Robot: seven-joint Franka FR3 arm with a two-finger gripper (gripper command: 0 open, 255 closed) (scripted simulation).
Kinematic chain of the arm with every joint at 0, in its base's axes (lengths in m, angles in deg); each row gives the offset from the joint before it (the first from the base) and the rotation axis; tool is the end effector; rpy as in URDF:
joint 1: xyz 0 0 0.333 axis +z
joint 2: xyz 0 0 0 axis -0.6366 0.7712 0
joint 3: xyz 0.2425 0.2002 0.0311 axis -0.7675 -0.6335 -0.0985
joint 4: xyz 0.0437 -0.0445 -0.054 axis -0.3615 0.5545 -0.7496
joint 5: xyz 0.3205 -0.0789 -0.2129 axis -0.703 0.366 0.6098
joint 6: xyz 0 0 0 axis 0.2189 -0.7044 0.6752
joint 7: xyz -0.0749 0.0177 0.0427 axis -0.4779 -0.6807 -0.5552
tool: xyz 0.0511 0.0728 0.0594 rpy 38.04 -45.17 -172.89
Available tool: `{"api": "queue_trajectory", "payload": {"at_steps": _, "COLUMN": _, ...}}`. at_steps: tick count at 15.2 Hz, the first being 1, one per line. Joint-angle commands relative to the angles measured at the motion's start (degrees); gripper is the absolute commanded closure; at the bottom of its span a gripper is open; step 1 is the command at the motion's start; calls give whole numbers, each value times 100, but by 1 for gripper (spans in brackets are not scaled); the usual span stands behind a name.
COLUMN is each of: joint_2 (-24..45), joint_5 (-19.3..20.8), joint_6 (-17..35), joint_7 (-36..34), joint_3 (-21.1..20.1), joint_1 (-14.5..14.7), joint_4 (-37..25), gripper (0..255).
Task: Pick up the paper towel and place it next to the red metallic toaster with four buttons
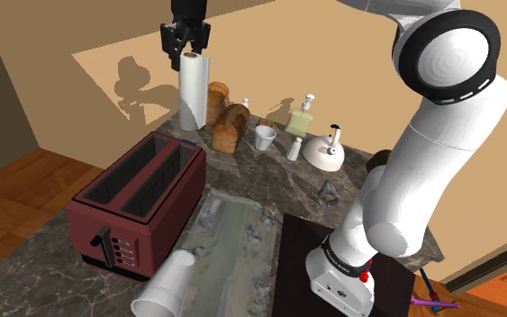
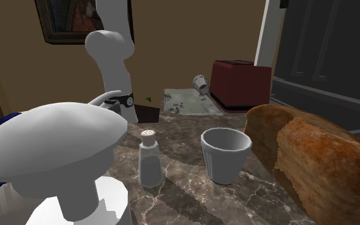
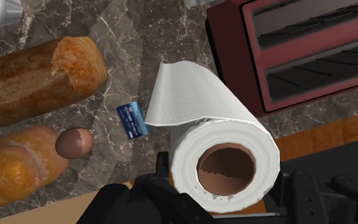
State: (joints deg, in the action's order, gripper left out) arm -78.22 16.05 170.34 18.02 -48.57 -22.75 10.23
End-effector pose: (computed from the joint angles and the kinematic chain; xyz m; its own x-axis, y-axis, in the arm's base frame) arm 0.5729 0.1636 0.6052 0.9766 0.2080 0.0552 0.2050 -0.9772 0.0560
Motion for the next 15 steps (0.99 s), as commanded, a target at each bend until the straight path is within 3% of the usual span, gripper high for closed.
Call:
{"api": "queue_trajectory", "payload": {"at_steps": 1, "joint_2": -29, "joint_5": 2, "joint_6": 157, "joint_7": -14, "joint_3": -2, "joint_1": 2, "joint_4": 182, "gripper": 255}}
{"api": "queue_trajectory", "payload": {"at_steps": 15, "joint_2": -104, "joint_5": 16, "joint_6": 1257, "joint_7": -73, "joint_3": 2, "joint_1": -3, "joint_4": 1360, "gripper": 255}}
